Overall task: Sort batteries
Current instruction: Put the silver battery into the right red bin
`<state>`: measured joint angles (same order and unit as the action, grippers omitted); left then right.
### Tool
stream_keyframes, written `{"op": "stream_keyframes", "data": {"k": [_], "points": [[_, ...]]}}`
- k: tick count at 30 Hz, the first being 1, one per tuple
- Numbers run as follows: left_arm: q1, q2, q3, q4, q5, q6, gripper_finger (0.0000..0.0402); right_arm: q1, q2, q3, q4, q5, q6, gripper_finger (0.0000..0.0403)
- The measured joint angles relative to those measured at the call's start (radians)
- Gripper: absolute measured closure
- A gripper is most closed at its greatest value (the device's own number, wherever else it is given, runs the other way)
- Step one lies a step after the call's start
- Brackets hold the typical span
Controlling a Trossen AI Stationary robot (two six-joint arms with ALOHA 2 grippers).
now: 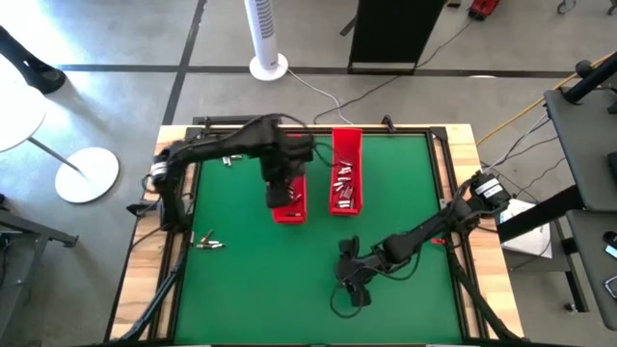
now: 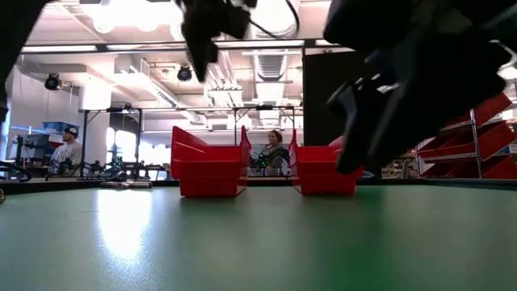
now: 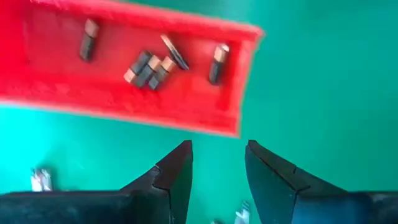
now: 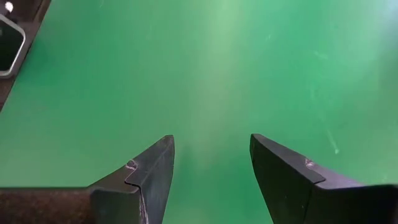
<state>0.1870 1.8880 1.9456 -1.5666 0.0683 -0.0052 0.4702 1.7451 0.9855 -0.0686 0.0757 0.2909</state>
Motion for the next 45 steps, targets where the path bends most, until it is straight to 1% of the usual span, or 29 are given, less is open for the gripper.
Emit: {"op": "stream_keyframes", "data": {"k": [3, 6, 9, 15, 20, 24, 28, 31, 41, 45], "points": [[-0.062, -0.084, -0.081, 0.005, -0.006, -0.074, 0.0274, 0.018, 0.0, 0.0, -0.022, 0.0, 0.013, 0.02], [-0.136, -0.196, -0.205, 0.049, -0.048, -0.163, 0.0274, 0.034, -0.001, -0.001, -0.031, 0.001, 0.024, 0.02], [-0.215, -0.313, -0.363, 0.123, -0.086, -0.268, 0.0274, 0.044, -0.001, -0.001, -0.03, 0.002, 0.024, 0.02], [-0.387, -0.509, -0.695, 0.282, -0.107, -0.471, 0.0274, 0.042, -0.002, -0.001, -0.019, 0.003, 0.024, 0.02], [-0.524, -0.601, -0.94, 0.424, -0.113, -0.629, 0.0274, 0.036, -0.002, 0.0, 0.017, 0.027, 0.024, 0.02], [-0.62, -0.615, -1.085, 0.504, -0.113, -0.747, 0.0279, 0.035, -0.002, 0.011, 0.029, 0.032, 0.024, 0.02], [-0.702, -0.597, -1.176, 0.552, -0.124, -0.827, 0.0285, 0.035, -0.002, 0.012, 0.025, 0.032, 0.024, 0.02], [-0.731, -0.582, -1.213, 0.583, -0.13, -0.85, 0.0286, 0.035, -0.002, 0.014, 0.028, 0.032, 0.023, 0.02], [-0.734, -0.545, -1.272, 0.665, -0.162, -0.865, 0.0286, 0.033, -0.002, 0.014, 0.026, 0.038, 0.02, 0.02], [-0.733, -0.544, -1.309, 0.666, -0.162, -0.93, 0.0286, 0.033, -0.002, 0.014, 0.026, 0.038, 0.021, 0.02]]}}
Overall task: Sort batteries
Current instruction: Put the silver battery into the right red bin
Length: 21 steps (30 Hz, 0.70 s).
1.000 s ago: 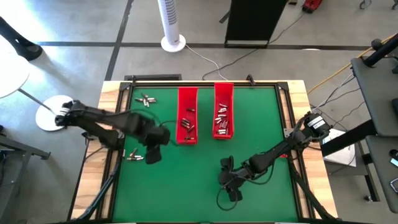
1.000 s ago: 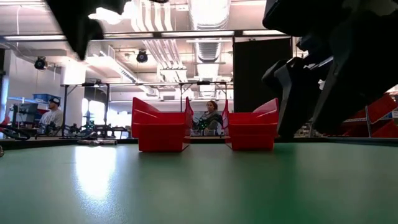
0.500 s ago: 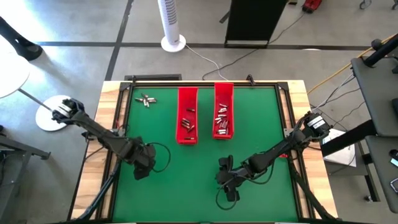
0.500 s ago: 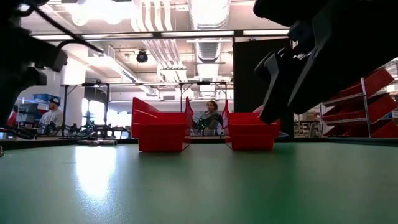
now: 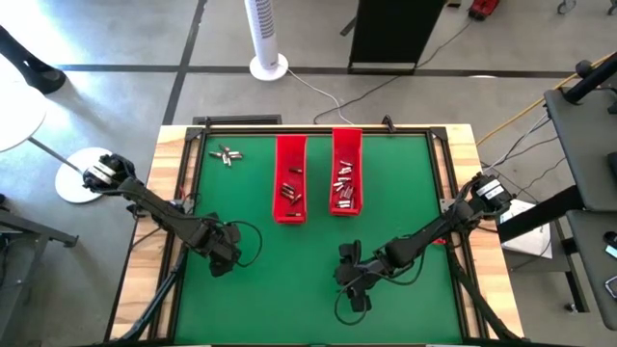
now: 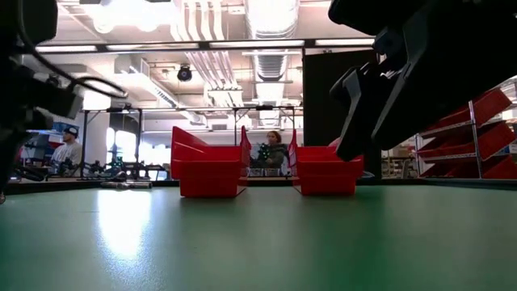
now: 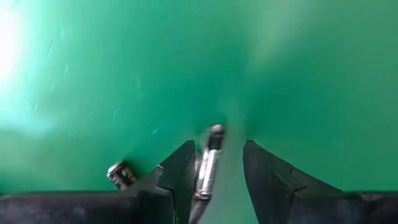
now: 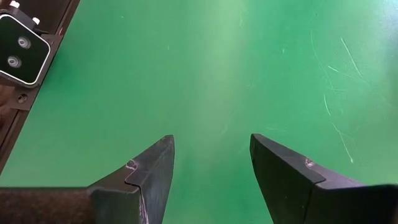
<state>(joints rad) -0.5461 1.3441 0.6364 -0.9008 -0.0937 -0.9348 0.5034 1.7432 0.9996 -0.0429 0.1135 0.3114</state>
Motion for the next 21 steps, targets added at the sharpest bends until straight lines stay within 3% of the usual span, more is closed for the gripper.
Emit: {"op": "stream_keyframes", "data": {"k": [10, 17, 21], "points": [[0.001, -0.006, -0.087, 0.075, 0.001, -0.035, 0.0292, 0.0, 0.0, 0.0, 0.0, 0.0, 0.0, 0.02], [0.0, -0.004, -0.084, 0.098, 0.004, -0.04, 0.0385, 0.0, 0.0, 0.0, 0.0, 0.002, 0.0, 0.02], [-0.001, 0.001, -0.062, 0.097, -0.028, -0.04, 0.0383, 0.0, 0.0, 0.0, 0.0, 0.002, 0.003, 0.02]]}}
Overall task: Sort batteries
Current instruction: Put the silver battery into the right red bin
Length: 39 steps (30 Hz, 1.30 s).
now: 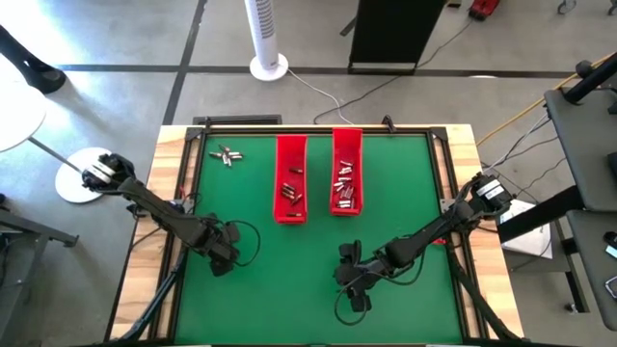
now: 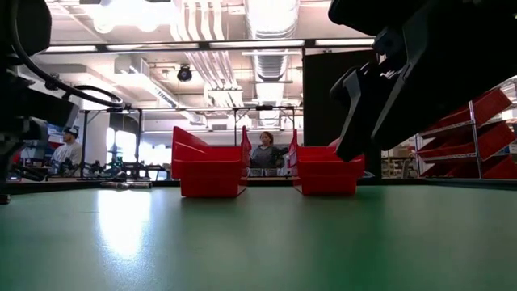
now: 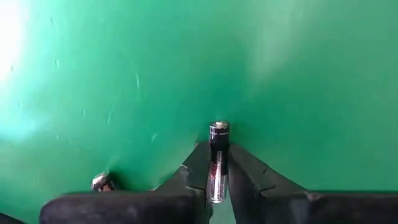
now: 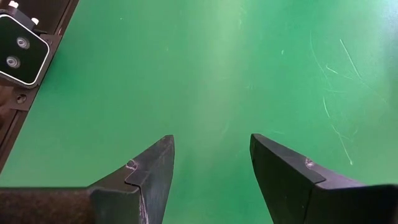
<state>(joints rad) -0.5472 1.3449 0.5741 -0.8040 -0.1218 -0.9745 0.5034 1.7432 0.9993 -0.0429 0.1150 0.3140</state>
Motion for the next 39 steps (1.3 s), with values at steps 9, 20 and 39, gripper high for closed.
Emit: {"op": "stream_keyframes", "data": {"k": [9, 20, 39], "points": [[0.001, 0.007, 0.146, 0.24, -0.222, 0.09, 0.0396, 0.0, 0.0, 0.0, 0.0, 0.0, 0.0, 0.02], [0.002, 0.284, 0.152, 0.733, -0.287, 0.216, 0.0397, 0.0, 0.0, 0.002, -0.003, 0.0, 0.0, 0.02], [0.102, 0.812, 0.776, 0.737, -0.258, 0.561, 0.0396, 0.009, -0.024, 0.081, -0.351, 0.049, 0.129, 0.02]]}}
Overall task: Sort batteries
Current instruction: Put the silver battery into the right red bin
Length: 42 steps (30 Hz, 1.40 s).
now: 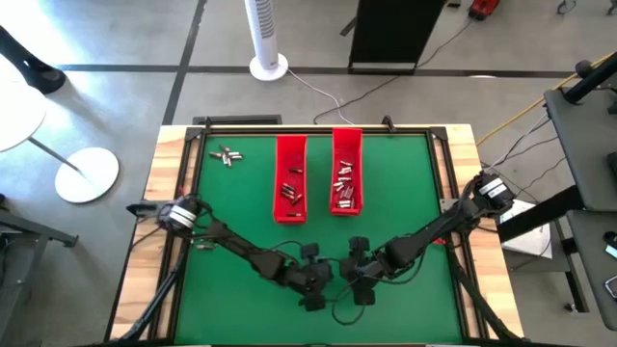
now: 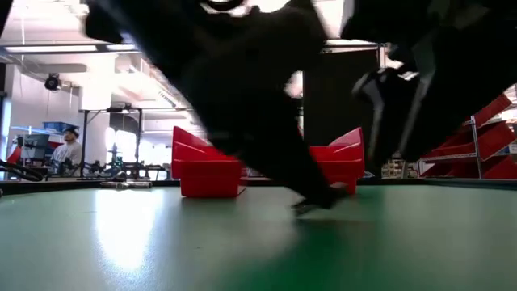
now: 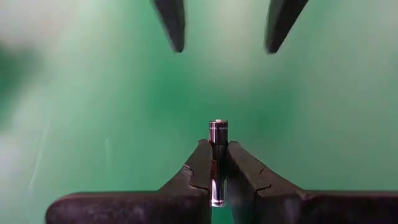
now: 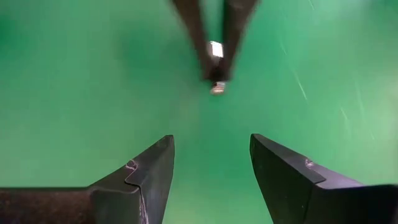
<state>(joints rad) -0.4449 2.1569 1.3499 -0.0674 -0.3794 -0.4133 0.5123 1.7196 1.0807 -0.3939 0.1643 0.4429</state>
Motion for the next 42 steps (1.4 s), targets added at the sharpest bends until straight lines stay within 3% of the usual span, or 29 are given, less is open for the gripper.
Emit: {"op": "stream_keyframes", "data": {"k": [8, 14, 23, 26, 29, 35, 38, 42], "points": [[0.03, 0.066, 0.096, -0.004, 0.03, 0.011, 0.0381, 0.062, -0.006, 0.002, -0.104, 0.025, 0.108, 0.02], [0.03, 0.068, 0.079, 0.038, 0.03, 0.005, 0.0337, 0.106, -0.005, -0.003, -0.055, 0.211, 0.109, 0.02], [0.012, 0.034, 0.07, 0.013, 0.024, 0.036, 0.0273, 0.118, 0.001, -0.017, 0.118, 0.262, 0.063, 0.02], [-0.017, -0.028, 0.052, -0.054, -0.018, 0.051, 0.0257, 0.115, 0.015, -0.039, 0.223, 0.272, 0.034, 0.02], [-0.057, -0.133, -0.009, -0.111, -0.126, 0.017, 0.0252, 0.111, 0.038, -0.064, 0.304, 0.276, 0.021, 0.02], [-0.147, -0.413, -0.275, -0.026, -0.337, -0.005, 0.0251, 0.096, 0.117, -0.074, 0.394, 0.275, -0.045, 0.02], [-0.173, -0.549, -0.431, 0.184, -0.297, 0.115, 0.0251, 0.085, 0.156, -0.074, 0.401, 0.273, -0.064, 0.02], [-0.157, -0.716, -0.582, 0.513, -0.092, 0.393, 0.0251, 0.068, 0.177, -0.076, 0.399, 0.231, -0.068, 0.02]]}}
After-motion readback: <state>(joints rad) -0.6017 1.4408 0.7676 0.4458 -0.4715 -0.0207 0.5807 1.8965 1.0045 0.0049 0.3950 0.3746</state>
